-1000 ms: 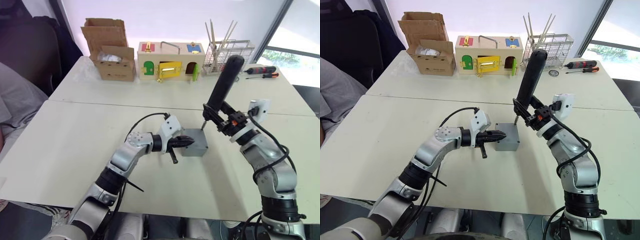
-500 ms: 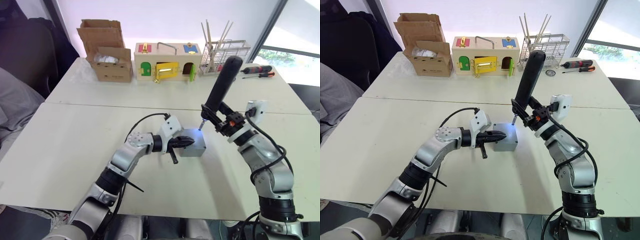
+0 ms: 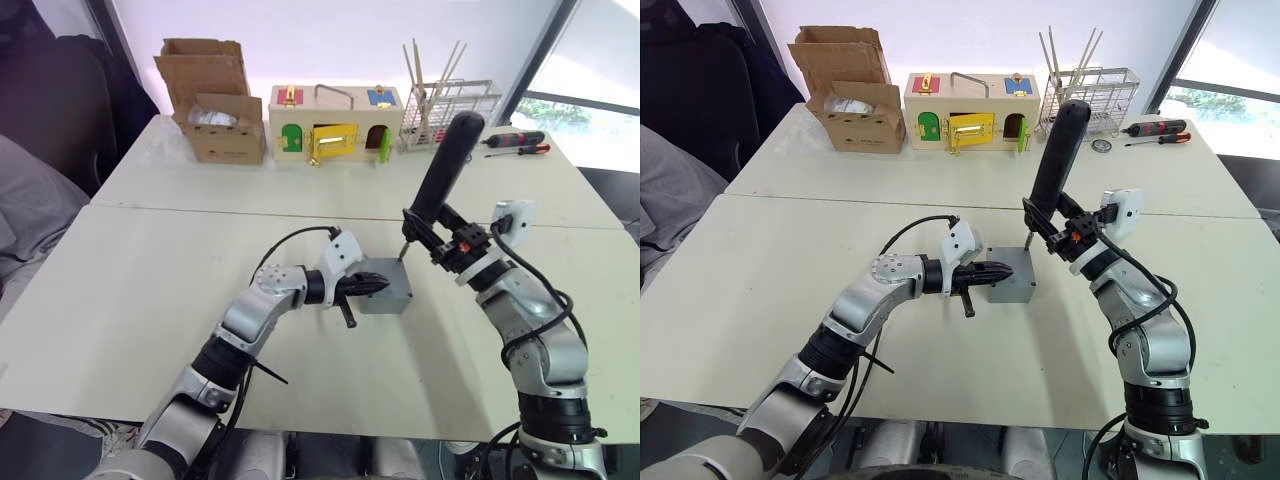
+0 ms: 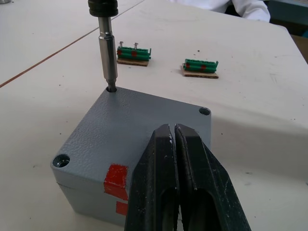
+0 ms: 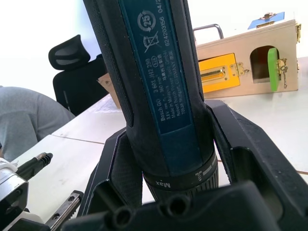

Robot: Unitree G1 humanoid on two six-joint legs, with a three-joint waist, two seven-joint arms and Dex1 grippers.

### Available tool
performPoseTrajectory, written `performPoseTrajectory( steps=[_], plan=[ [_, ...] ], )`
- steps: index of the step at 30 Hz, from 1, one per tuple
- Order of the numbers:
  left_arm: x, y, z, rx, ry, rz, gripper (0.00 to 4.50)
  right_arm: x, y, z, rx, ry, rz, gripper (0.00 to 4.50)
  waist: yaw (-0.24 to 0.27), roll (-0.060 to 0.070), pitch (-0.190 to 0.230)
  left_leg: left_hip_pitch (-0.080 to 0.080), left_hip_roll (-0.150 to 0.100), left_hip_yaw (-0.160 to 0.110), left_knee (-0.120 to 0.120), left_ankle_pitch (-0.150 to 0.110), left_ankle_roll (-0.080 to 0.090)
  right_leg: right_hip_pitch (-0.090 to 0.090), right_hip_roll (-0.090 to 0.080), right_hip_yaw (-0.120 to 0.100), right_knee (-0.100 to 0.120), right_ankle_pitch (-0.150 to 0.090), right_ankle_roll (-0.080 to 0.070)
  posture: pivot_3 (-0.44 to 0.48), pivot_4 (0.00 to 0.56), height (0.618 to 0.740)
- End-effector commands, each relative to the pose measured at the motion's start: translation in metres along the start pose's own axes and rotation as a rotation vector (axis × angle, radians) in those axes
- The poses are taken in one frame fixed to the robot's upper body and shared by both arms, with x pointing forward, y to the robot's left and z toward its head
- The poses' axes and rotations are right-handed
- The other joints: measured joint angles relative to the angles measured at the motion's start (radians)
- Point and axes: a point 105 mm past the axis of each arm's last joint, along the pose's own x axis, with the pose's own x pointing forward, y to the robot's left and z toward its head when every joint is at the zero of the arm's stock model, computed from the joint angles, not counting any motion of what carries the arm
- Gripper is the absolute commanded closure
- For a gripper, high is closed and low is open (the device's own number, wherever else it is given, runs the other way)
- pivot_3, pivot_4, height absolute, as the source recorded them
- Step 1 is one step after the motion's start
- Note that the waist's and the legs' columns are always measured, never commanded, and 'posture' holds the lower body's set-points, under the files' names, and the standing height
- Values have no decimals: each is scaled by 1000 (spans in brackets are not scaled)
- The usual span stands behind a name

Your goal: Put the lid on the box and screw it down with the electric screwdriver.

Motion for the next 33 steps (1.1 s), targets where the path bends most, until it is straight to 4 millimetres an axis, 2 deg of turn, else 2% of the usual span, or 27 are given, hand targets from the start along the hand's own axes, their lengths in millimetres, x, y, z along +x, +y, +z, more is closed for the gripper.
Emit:
performPoseTrajectory(
  steps=[1, 3, 6, 9, 11, 13, 18, 21, 24, 26, 29, 33],
  plan=[
    [-3, -2, -13, 9, 56, -15, 4401, -5, -11, -11, 62, 68, -36, 2681, 0, 1, 1, 0, 0, 0, 0, 0, 0, 0, 0, 0, 0, 0, 0, 0, 150, 729],
    [-9, -2, -5, 20, 29, -20, 4401, -5, -13, 29, 57, -39, -7, 2681, -1, 6, 7, -1, 0, 0, 0, 0, 0, -2, 0, 0, 0, 0, 0, 0, 150, 729],
    [-16, -2, 5, 52, 2, -9, 4401, -9, -8, 73, 54, -131, 65, 2681, 1, 12, 21, -6, 0, 1, 0, 0, 0, -7, -1, 0, 0, 0, 0, 0, 150, 729],
    [-20, 1, 22, 68, -53, 23, 4401, -12, -5, 97, 67, -169, 112, 2681, 2, 17, 26, -20, -1, 1, 0, 3, 2, -17, -1, 0, 2, 1, 0, 0, 150, 729],
    [-27, 4, 49, 43, -161, 52, 4401, -13, -9, 117, 87, -206, 117, 2681, 2, 17, 30, -24, -1, 1, 0, 4, 0, -21, -1, -1, 3, 1, 2, 0, 150, 729],
    [-32, 4, 66, 18, -230, 66, 4401, -13, -14, 128, 107, -217, 107, 2681, 2, 17, 37, -27, -1, 2, 0, 7, -3, -24, 1, -2, 4, 3, 4, 0, 150, 729],
    [-43, -8, 84, -23, -290, 57, 4401, -18, -40, 130, 131, -64, -11, 2681, 4, 16, 38, -31, -1, 2, 2, 8, -5, -26, 5, -4, 4, 3, 5, 0, 150, 729],
    [-47, -44, 69, -43, -193, -76, 4401, -46, -89, 125, 110, 181, -184, 2681, 6, 17, 39, -33, -2, 3, 3, 7, -3, -26, 4, -4, 3, 3, 5, 0, 150, 729],
    [-50, -54, 66, -19, -165, -108, 4401, -80, -132, 110, 47, 425, -391, 2681, 15, 17, 39, -34, -4, 3, 4, 6, 0, -26, 3, -4, 2, 3, 5, 0, 150, 729],
    [-49, -58, 67, -10, -158, -128, 4401, -96, -144, 105, 34, 524, -438, 2681, 20, 16, 39, -34, -4, 4, 4, 6, 0, -26, 3, -4, 1, 3, 5, 0, 150, 729],
    [-47, -63, 67, 6, -150, -158, 4401, -122, -156, 93, 110, 677, -483, 2681, 15, 17, 40, -33, -2, 5, 5, 6, 0, -26, 6, -3, 2, 3, 5, 0, 150, 729],
    [-39, -69, 63, 22, -137, -166, 4401, -139, -161, 74, 234, 792, -467, 2681, 14, 19, 40, -31, 0, 4, 5, 5, 2, -26, 8, -3, 4, 5, 9, 0, 150, 729]
  ],
)
